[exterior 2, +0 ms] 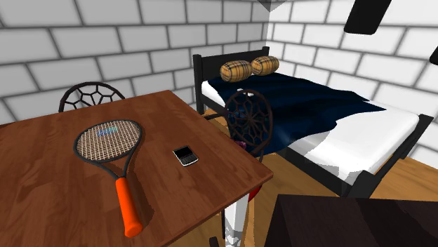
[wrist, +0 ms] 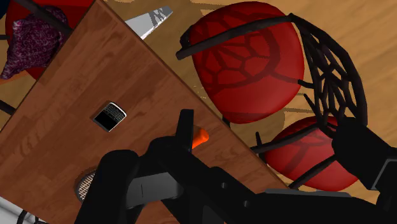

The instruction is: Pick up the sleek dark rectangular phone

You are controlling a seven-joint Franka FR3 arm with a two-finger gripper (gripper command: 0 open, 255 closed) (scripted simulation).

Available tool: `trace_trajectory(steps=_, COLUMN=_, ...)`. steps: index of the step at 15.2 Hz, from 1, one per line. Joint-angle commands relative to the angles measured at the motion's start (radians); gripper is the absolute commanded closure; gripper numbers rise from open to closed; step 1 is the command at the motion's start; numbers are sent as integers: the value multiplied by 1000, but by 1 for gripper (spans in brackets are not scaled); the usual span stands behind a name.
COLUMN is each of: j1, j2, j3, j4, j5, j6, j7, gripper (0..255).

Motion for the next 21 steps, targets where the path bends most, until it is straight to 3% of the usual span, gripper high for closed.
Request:
trace_trajectory(steps=1, j1=0, j2=0, j3=0, j4=0, j5=0, j6=0, j7=0, gripper=0)
trace_trajectory(steps=11, j1=-73, j2=249, j3=-103, j4=-45, j5=-36, j6=285, j7=0, gripper=0)
trace_trajectory(steps=21, j1=-127, j2=574, j3=-206, j4=24, j5=-17, j6=528, j7=-19, gripper=0)
